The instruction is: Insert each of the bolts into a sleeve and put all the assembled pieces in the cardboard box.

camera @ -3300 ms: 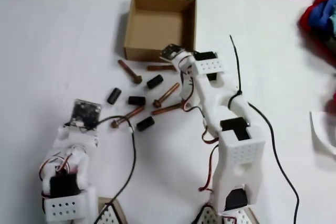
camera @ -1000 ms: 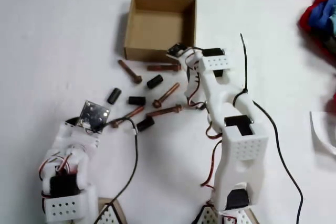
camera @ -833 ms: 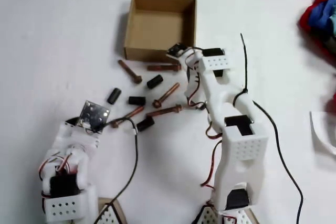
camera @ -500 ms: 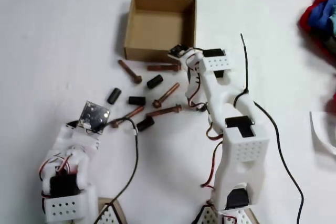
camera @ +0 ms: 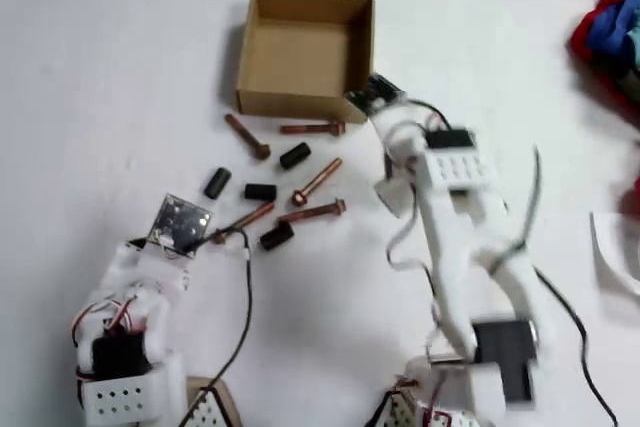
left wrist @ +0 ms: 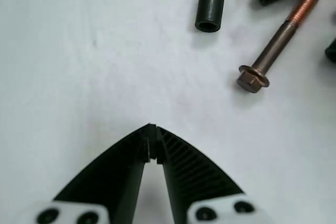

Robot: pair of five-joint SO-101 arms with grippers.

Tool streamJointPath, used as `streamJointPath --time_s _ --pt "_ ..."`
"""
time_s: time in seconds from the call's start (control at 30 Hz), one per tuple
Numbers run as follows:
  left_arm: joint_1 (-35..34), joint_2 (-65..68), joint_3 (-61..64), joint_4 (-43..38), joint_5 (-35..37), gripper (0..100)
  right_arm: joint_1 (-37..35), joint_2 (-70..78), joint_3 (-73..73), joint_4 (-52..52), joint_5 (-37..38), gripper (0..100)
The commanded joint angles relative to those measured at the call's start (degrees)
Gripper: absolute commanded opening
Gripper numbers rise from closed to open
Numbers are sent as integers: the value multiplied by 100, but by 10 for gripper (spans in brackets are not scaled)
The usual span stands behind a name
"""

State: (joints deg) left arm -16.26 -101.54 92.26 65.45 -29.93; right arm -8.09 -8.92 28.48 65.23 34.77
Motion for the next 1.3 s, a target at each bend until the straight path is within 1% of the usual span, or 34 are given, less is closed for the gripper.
streamJointPath --time_s 0.0,0.07,0.13,0.2,0.27,0.37,0.43,0.53,0.57,0.6,0.7,0.83,0.97,1.1,1.17,1.27 --pt "9 466 -374 -44 -97 28 207 -1631 1090 -391 -44 22" --pt "114 1099 -505 -264 -176 45 233 -2211 1486 -400 -44 22" --pt "246 2004 -857 -501 -167 90 233 -2651 1732 -391 -44 22" --pt "360 3147 -1516 -607 -158 135 233 -2905 1890 -374 -44 22" --pt "413 4448 -2396 -563 53 161 242 -2985 1996 -365 -44 22" --pt "440 6382 -3670 -299 484 161 242 -2976 2145 -382 -44 22" --pt "589 7525 -4391 -44 862 161 242 -2976 2215 -382 -44 22" --pt "853 8870 -5341 501 1547 161 251 -3020 2338 -382 -44 22" --pt "958 9231 -5604 703 1679 161 251 -3020 2374 -382 -44 22" --pt "1073 9538 -5851 879 1662 161 251 -3020 2409 -382 -44 22" --pt "1459 10207 -6440 1196 1108 161 251 -3029 2470 -391 -44 22" --pt "1793 10505 -6985 1327 440 161 251 -3029 2470 -391 -44 22" --pt "1837 10532 -7380 1327 -149 161 251 -3029 2470 -391 -44 22" --pt "1829 10558 -7451 1301 -809 162 251 -3029 2470 -391 -44 22" --pt "1829 10567 -7451 1327 -976 162 251 -3029 2470 -391 -44 22" --pt "1793 10567 -7354 1284 -1037 162 251 -3029 2470 -391 -44 22"
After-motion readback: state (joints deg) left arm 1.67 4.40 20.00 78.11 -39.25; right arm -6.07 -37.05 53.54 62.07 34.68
